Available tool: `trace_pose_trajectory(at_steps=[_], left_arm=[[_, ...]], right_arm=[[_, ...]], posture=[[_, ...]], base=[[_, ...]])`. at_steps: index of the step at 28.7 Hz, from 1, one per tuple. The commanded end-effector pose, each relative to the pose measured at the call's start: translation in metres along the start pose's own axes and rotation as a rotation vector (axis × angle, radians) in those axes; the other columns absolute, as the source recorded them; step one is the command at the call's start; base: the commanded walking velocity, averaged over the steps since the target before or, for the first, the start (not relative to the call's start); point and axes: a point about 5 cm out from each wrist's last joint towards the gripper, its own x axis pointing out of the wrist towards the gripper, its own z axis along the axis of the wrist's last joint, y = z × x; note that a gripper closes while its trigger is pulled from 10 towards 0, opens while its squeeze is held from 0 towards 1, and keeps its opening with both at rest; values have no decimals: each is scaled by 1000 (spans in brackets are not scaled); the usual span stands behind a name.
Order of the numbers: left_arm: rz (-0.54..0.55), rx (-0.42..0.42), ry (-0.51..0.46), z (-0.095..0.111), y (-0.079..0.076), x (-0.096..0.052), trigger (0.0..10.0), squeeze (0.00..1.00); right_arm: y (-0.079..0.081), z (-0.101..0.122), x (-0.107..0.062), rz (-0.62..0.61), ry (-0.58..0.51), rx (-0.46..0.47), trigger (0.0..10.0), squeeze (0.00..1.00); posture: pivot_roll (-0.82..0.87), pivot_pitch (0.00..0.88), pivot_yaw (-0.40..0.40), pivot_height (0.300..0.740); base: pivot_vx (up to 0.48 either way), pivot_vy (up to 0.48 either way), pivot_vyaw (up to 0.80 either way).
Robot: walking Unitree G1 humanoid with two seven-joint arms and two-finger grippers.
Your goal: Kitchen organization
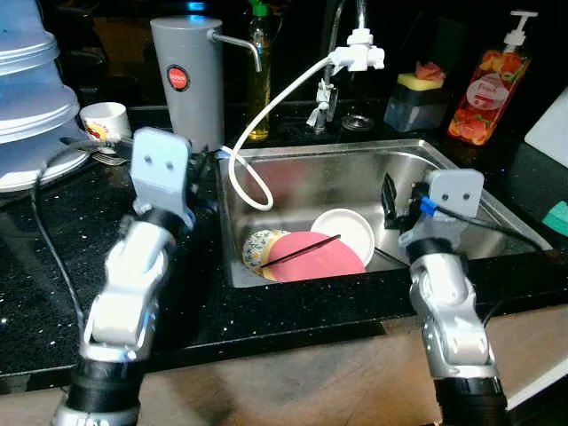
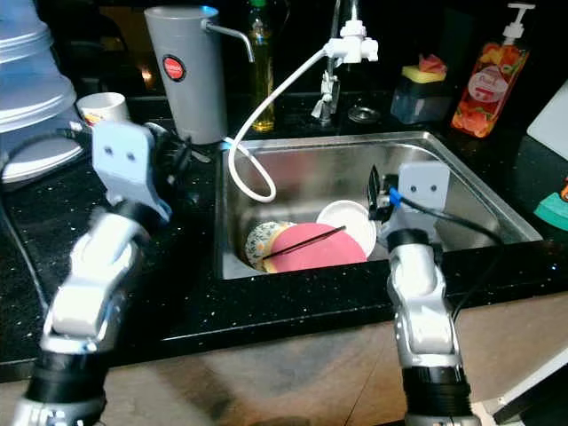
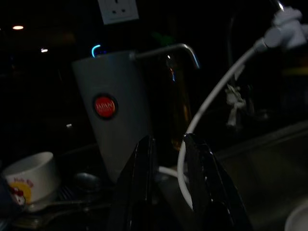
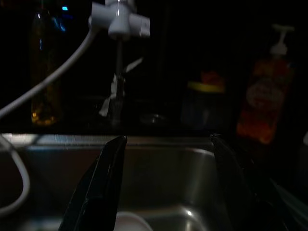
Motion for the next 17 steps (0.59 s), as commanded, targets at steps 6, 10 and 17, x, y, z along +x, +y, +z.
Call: trace_pose_trajectory(at_steps=[6, 10, 17], left_arm=[[149, -53, 182, -2, 50, 41, 10000, 0], [181, -30, 272, -15, 65, 61, 10000, 0], [232, 19, 432, -45, 83, 66, 10000, 0]], right_arm=[[12, 58, 7, 230, -173, 111, 10000, 0], [19, 75, 18, 295, -221, 169, 10000, 0], [38, 46, 35, 283, -106, 207, 10000, 0]], posture=[[87, 7, 3, 740], [78, 19, 19, 740], [103, 64, 30, 740]], base=[[0, 0, 0], [0, 0, 0], [0, 0, 0]])
